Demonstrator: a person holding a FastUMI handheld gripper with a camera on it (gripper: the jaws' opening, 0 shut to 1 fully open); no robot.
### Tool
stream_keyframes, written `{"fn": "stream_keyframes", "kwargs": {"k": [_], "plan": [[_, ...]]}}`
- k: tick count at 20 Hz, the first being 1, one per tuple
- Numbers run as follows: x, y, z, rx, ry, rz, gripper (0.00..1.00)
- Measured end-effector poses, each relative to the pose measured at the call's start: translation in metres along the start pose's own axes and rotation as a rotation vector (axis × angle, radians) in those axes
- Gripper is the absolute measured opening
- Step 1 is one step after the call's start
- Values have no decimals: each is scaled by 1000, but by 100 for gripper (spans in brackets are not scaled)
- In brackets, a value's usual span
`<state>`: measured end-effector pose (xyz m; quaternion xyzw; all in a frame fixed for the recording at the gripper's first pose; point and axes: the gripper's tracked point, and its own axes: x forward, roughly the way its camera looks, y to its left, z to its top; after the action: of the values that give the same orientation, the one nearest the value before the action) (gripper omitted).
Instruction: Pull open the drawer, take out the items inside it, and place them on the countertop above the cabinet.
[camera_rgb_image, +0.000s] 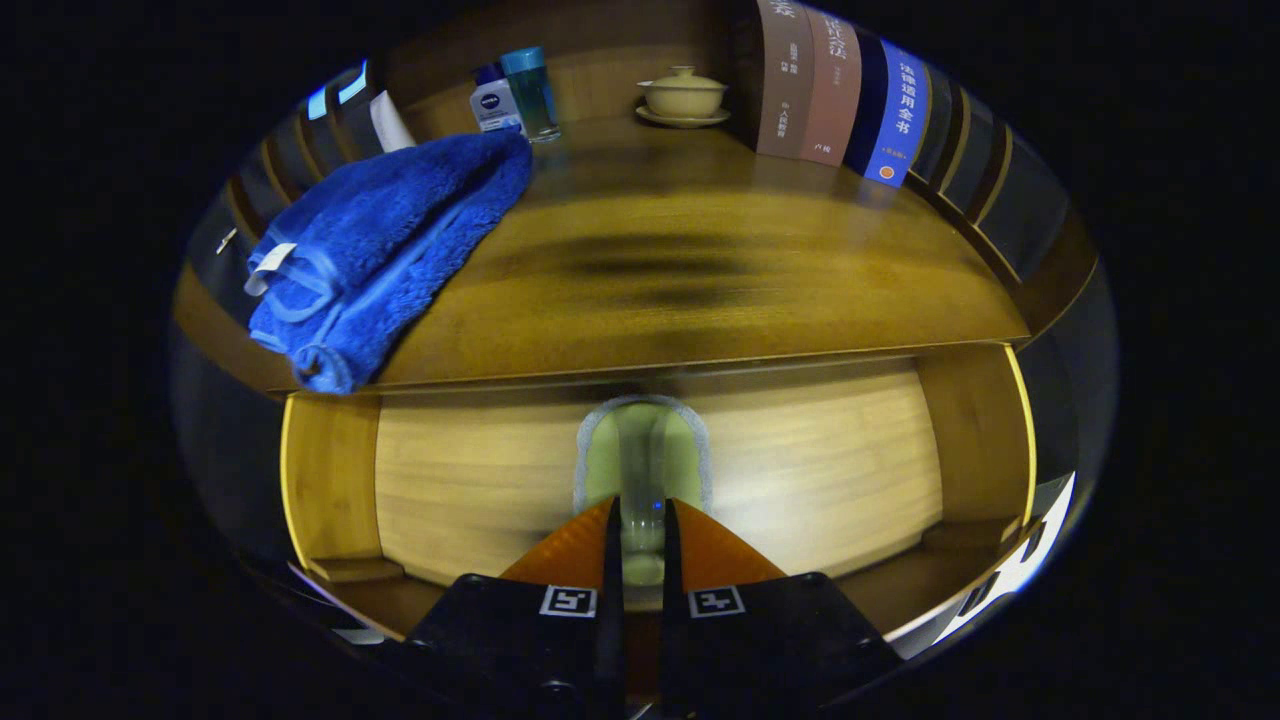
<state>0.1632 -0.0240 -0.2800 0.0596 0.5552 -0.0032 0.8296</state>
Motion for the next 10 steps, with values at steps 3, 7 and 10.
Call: {"fn": "stream_keyframes", "kwargs": {"k": [3, 7, 10], "plan": [[-39, 7, -3, 10, 14, 63, 19], [-88, -3, 13, -7, -5, 69, 19], [-122, -6, 38, -8, -51, 71, 18]]}}
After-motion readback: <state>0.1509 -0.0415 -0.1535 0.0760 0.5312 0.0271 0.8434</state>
